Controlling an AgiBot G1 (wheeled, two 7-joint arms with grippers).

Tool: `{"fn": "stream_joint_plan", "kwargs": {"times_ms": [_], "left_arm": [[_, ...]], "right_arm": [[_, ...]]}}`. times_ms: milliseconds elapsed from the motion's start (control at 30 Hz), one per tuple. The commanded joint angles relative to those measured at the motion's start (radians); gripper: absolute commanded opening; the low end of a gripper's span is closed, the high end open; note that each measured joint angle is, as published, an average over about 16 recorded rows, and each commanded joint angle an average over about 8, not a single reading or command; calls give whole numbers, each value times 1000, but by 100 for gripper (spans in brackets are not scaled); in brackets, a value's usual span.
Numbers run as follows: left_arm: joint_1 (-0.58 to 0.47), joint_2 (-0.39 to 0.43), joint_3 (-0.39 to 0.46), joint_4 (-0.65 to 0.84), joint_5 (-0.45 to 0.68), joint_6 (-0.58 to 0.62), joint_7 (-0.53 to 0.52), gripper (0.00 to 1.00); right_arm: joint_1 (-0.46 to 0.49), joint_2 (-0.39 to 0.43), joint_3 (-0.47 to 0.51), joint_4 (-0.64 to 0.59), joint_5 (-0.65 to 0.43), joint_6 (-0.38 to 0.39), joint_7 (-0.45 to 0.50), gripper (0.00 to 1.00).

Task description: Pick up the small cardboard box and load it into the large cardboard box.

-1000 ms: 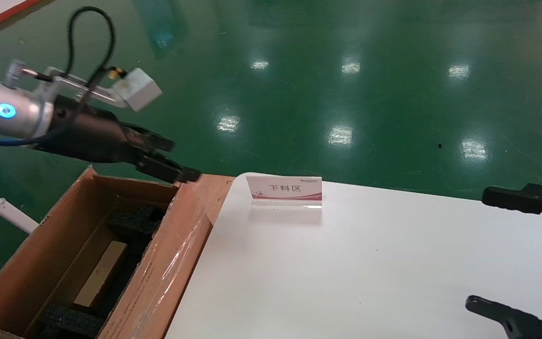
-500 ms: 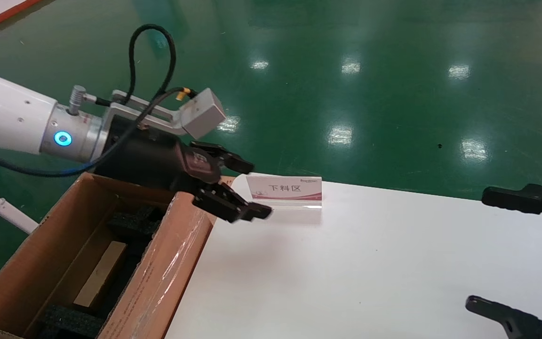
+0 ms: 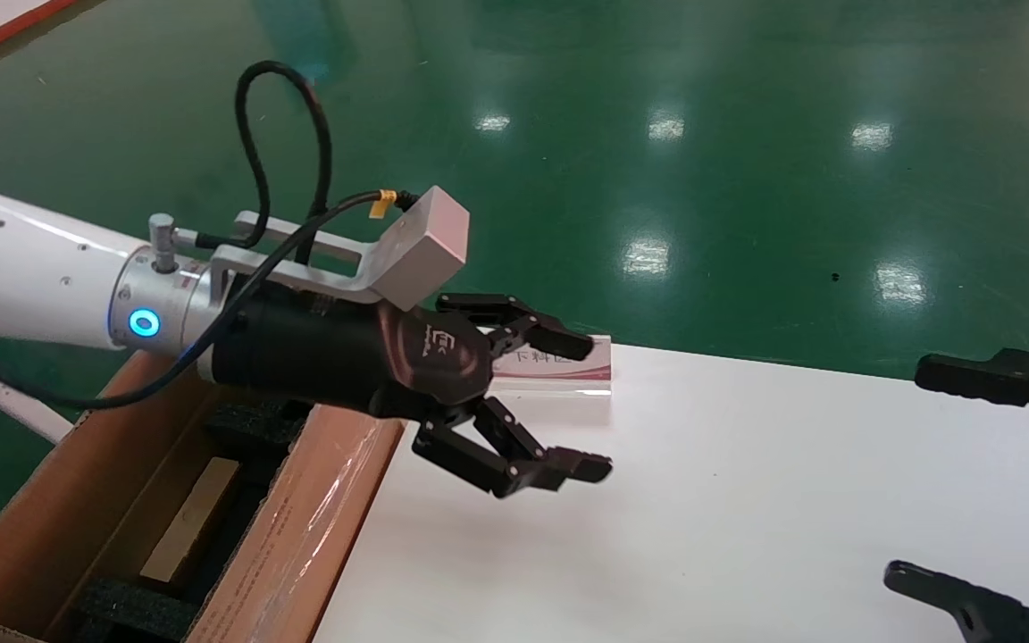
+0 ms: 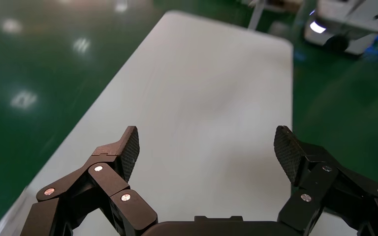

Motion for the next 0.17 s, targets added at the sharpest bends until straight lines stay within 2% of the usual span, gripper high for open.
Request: {"fn": "stream_joint_plan", "kwargs": {"times_ms": [33, 167], "left_arm": [[79, 10, -98, -7, -22, 23, 45, 100], [146, 18, -180, -13, -40, 43, 82, 100]], "right_arm": [[0, 0, 0, 0, 0, 0, 0, 100], [0, 0, 0, 0, 0, 0, 0, 100]]}}
